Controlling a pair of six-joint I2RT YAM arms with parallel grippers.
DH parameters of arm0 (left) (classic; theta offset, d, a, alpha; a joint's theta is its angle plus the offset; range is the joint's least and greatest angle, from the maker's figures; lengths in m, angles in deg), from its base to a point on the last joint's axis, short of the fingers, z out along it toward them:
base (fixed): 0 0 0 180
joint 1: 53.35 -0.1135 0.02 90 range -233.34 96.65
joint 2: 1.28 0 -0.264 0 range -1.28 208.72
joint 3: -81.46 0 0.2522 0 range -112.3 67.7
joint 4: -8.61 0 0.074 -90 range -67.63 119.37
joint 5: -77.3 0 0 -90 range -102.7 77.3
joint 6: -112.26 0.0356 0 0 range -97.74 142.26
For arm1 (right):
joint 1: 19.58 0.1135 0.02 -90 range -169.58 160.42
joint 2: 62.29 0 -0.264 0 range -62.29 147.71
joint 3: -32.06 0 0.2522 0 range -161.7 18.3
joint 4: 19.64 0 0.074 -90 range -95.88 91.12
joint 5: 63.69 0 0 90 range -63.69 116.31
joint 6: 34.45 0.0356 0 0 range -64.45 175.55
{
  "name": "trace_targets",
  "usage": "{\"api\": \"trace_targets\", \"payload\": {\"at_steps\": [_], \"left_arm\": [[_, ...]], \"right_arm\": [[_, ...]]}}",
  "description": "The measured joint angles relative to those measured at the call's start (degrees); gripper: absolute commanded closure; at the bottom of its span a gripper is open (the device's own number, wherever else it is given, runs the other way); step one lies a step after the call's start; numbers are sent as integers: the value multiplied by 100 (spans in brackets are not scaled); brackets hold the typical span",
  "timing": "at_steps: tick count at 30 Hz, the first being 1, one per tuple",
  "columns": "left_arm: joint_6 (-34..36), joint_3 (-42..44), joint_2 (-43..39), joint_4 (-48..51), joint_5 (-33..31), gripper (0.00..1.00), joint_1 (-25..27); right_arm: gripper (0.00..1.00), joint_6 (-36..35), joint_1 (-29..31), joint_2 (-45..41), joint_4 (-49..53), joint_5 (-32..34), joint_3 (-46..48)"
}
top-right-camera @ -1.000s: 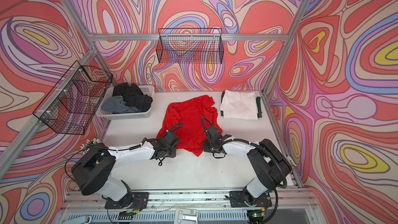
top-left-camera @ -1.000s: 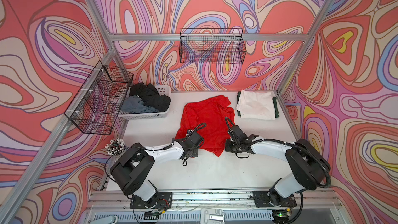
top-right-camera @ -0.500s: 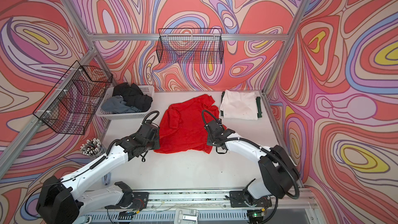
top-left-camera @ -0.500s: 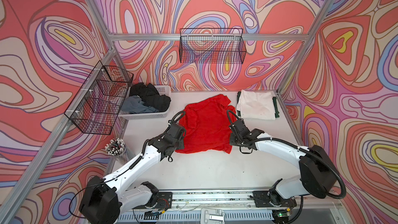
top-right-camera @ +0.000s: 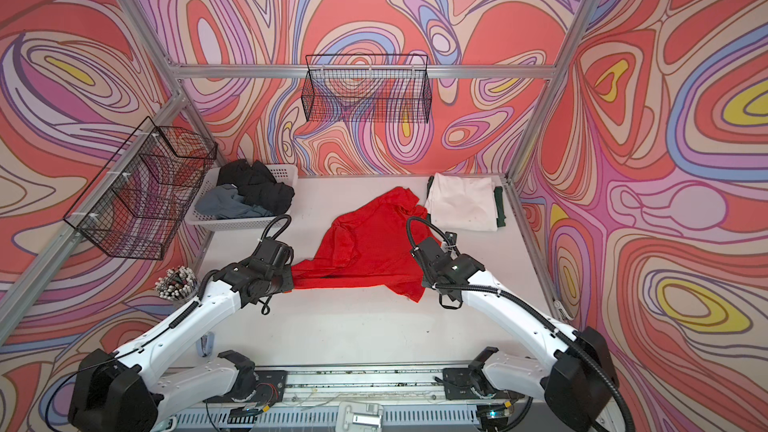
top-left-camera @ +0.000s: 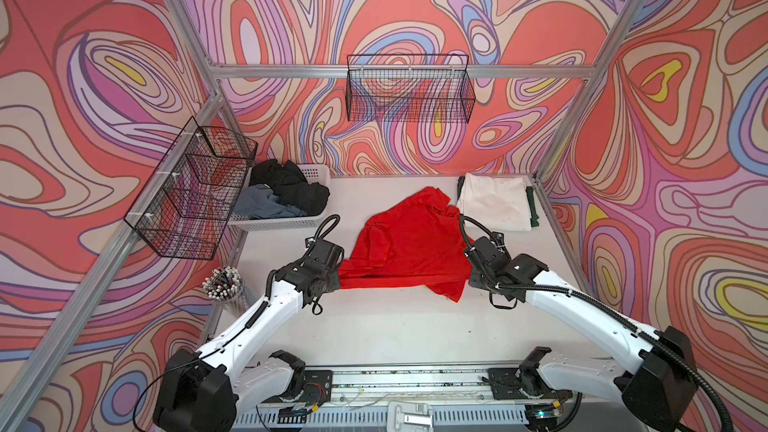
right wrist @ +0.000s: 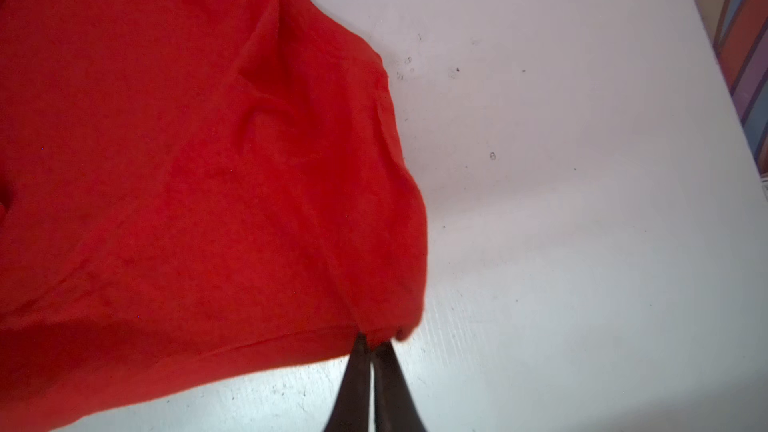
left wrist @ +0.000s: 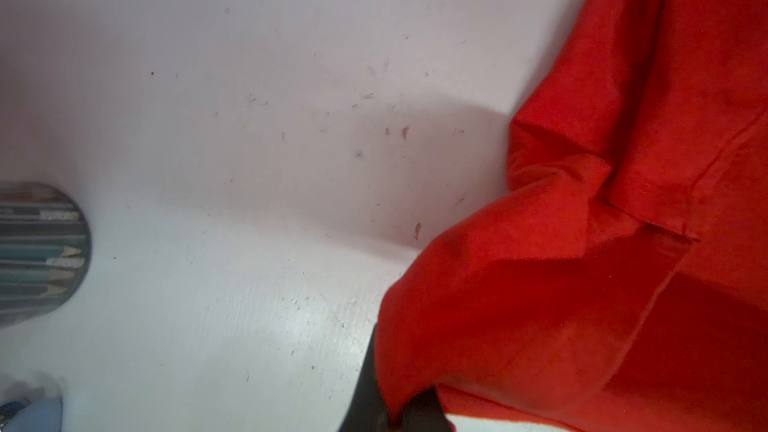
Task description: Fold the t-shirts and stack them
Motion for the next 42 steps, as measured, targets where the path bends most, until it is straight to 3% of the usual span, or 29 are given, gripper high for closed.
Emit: {"api": "trace_targets", "payload": {"at_steps": [2, 6, 8, 9, 14, 21, 29, 34, 38, 42], "left_arm": [[-184, 212, -195, 22, 2, 74, -7], [-361, 260, -155, 33, 17, 48, -39], [-343, 151, -22, 85, 59, 45, -44], [-299, 33, 79, 103, 131, 44, -50], [17, -822, 634, -15, 516, 35, 114], [321, -1827, 2260, -772, 1128, 35, 859], [514, -2765, 3838, -994, 1283, 38, 1036], [584, -2929, 4229, -1093, 1298, 47, 1032], [614, -3029, 4535, -1130, 1320, 66, 1032], [605, -3029, 4631, -1139, 1366, 79, 1032]], "right_arm": [[100, 4, 0, -101, 0, -122, -4], [47, -39, 0, 205, -151, -483, -9], [26, -55, 0, 437, -271, -669, -9], [21, -87, 0, 520, -337, -761, -9], [19, -282, 0, 588, -595, -1062, -188], [22, -356, -11, 734, -1178, -1425, -457], [23, -214, -31, 658, -1626, -1714, 129], [28, -122, -122, 505, -1880, -1838, 549], [31, -127, -247, 501, -2179, -2087, 835], [31, -149, -286, 629, -2380, -2253, 925]]}}
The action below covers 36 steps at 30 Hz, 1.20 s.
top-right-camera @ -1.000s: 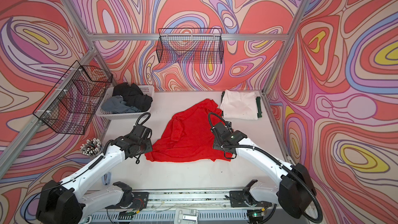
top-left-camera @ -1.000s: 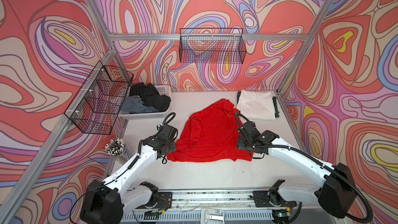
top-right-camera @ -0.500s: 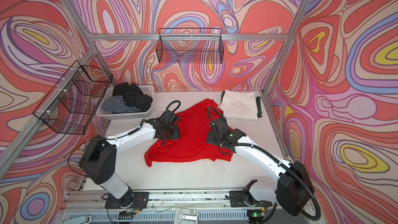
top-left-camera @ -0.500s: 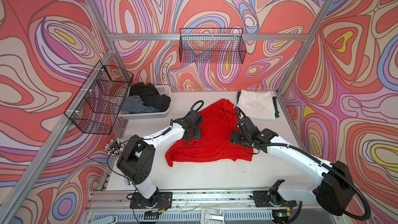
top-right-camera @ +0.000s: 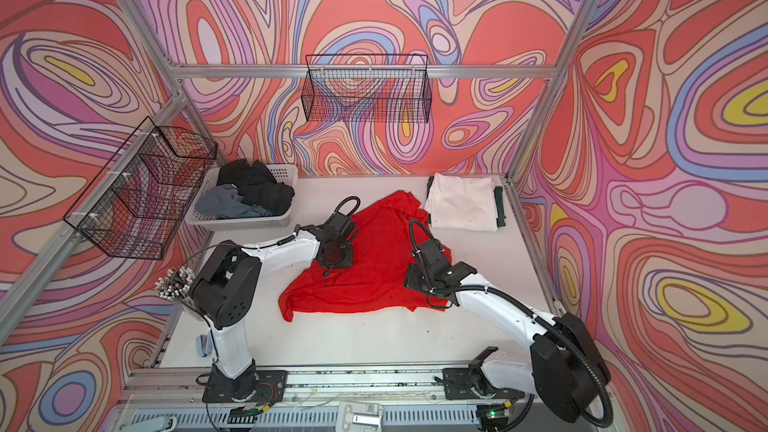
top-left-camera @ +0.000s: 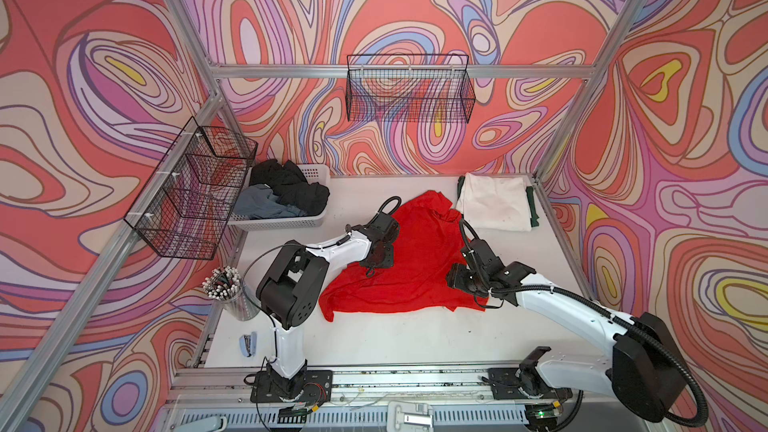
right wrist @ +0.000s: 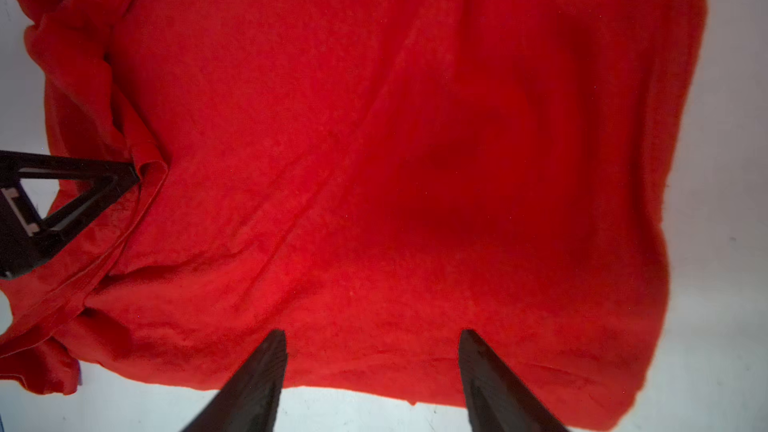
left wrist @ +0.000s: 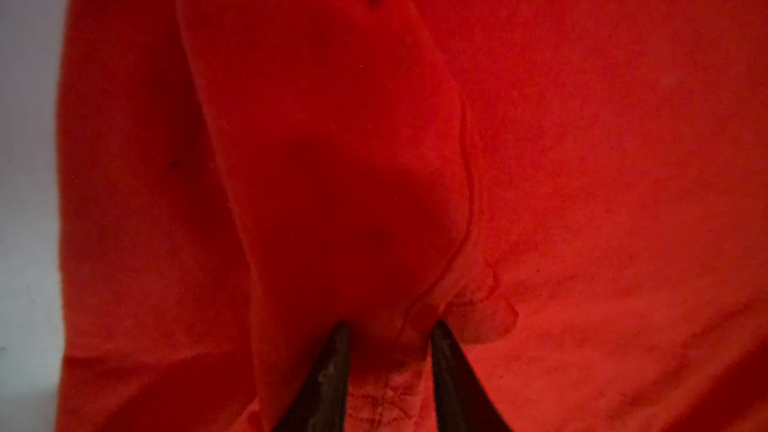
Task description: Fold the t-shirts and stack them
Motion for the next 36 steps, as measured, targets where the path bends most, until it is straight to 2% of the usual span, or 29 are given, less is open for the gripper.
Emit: {"api": "trace_targets", "payload": {"at_steps": [4, 7, 16, 22, 25, 30, 36], "left_arm": [[-9, 0, 0, -2, -31, 87, 0], [-4, 0, 0, 11, -74, 100, 0], [74, 0, -166, 199, -363, 100, -46], [284, -188, -409, 382, -555, 100, -501], [518, -706, -396, 516, -699, 100, -813], [994, -2059, -48, 605, -1156, 100, -1172], [1370, -4092, 1342, 855, -1410, 100, -1554]], "right_arm": [[31, -48, -17, 199, -205, -11, 52], [31, -105, -59, 452, -341, -4, 109], [31, -142, -74, 1056, -702, 13, 214], [31, -175, -74, 1161, -896, 109, 212], [31, -170, -74, 1196, -975, 170, 214], [32, -105, -74, 1095, -1139, 236, 367], [33, 136, -74, 654, -1266, 343, 796]]}}
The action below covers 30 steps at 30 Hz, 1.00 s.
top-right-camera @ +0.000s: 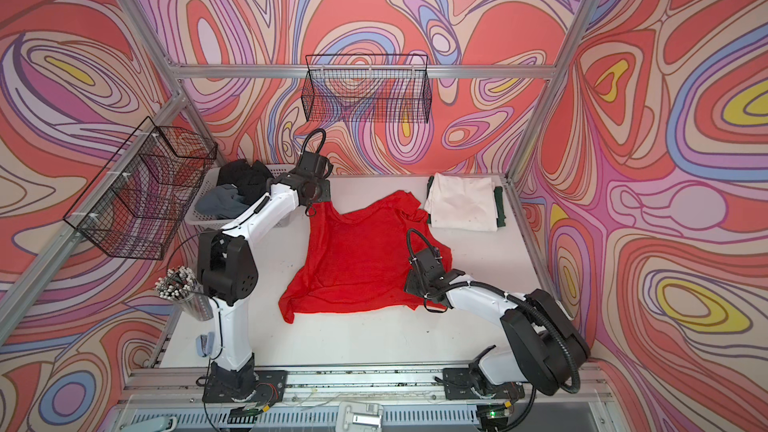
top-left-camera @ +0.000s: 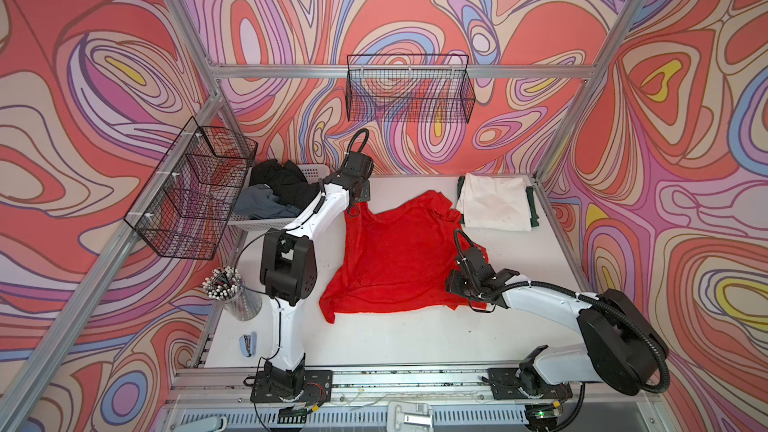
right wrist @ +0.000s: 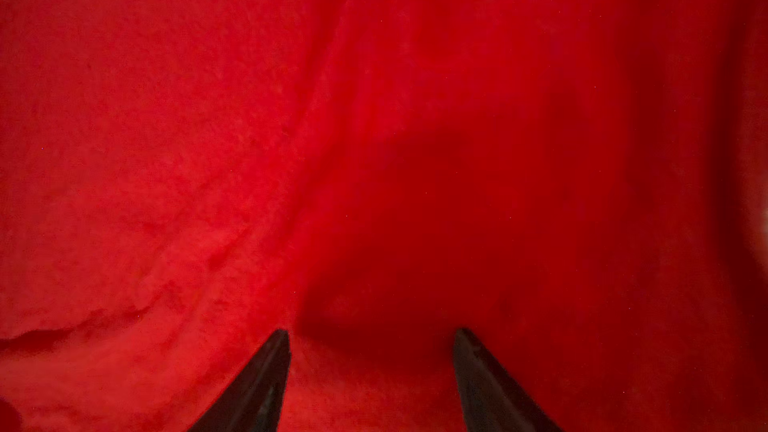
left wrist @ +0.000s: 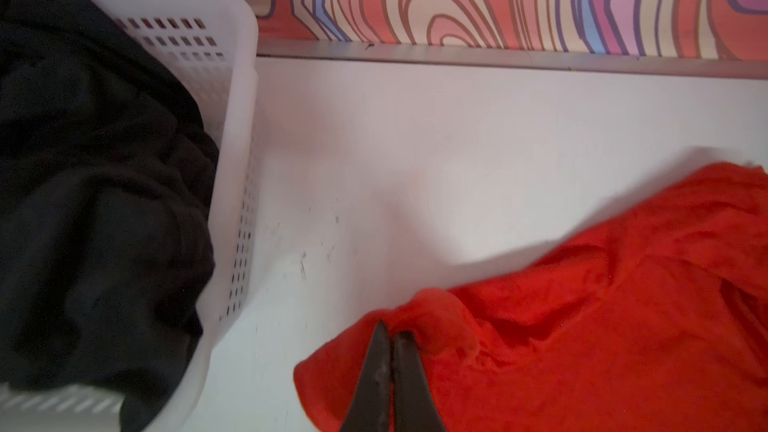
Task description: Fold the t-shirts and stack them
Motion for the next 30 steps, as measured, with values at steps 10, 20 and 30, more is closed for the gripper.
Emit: {"api": "trace_targets", "payload": {"at_steps": [10, 20, 30], "left_arm": [[308, -2524, 1777, 866, -254, 100, -227], [101, -2100, 1486, 1108, -122, 6, -361], [11, 382, -1091, 66, -33, 3, 133]], "right_arm": [[37, 413, 0, -737, 573, 55, 407], [27, 315, 11, -1154, 1825, 240, -98], [27, -581, -389, -131, 1609, 225, -2002]]}}
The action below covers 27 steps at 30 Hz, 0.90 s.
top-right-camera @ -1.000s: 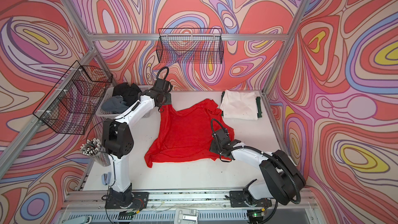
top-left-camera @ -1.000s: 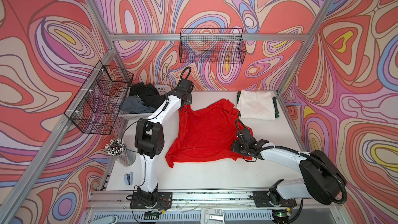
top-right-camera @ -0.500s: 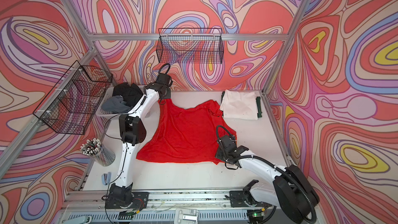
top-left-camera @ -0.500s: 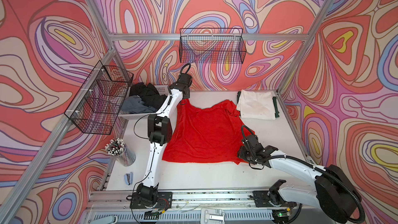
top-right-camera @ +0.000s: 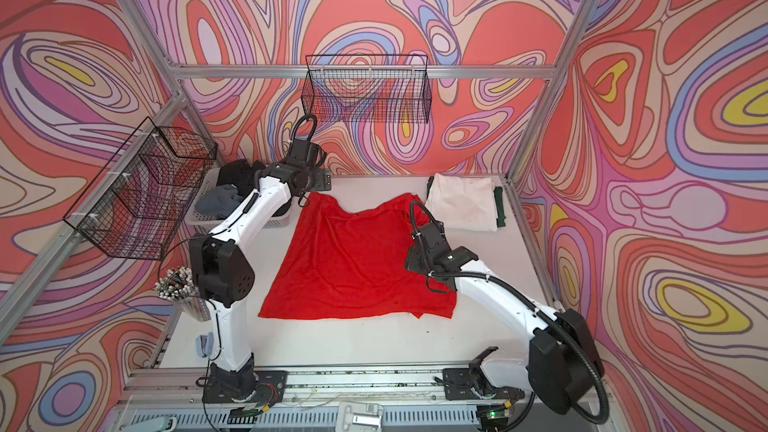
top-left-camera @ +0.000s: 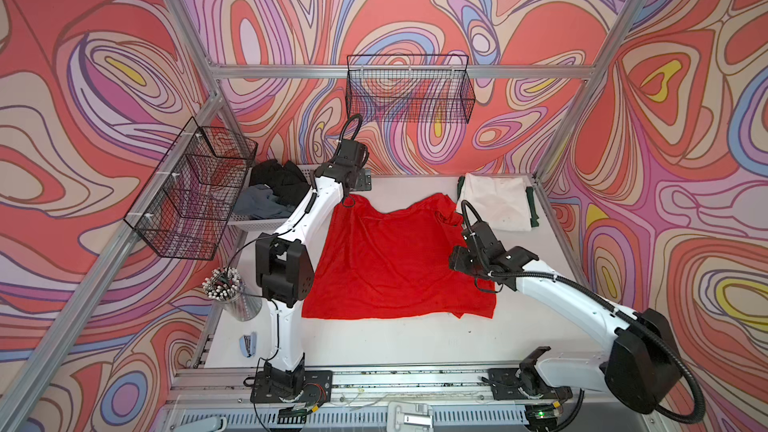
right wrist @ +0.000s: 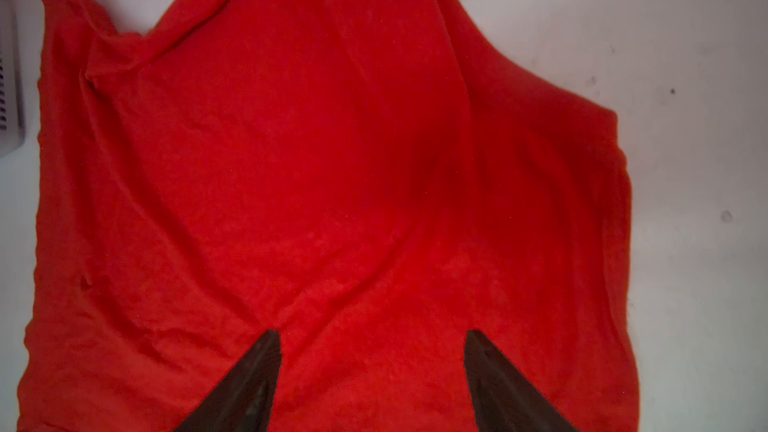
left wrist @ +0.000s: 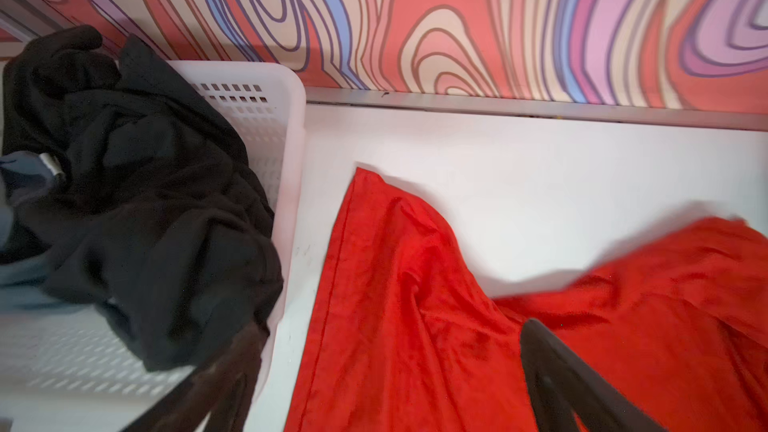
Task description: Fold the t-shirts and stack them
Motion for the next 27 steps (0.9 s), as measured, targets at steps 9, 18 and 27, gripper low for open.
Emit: {"api": "trace_targets", "payload": {"at_steps": [9, 18, 27], "left_arm": [[-544, 3064, -1930, -1187, 7, 3, 280], [-684, 4280, -2603, -1346, 61, 1, 332], [-645, 4076, -2361, -1255, 33, 0, 321]], "right_arm": [[40, -990, -844, 2524, -348, 103, -2214], [47, -1620, -990, 4382, -420, 713, -3753], [59, -1904, -1036, 5130, -247, 1296, -4701]]}}
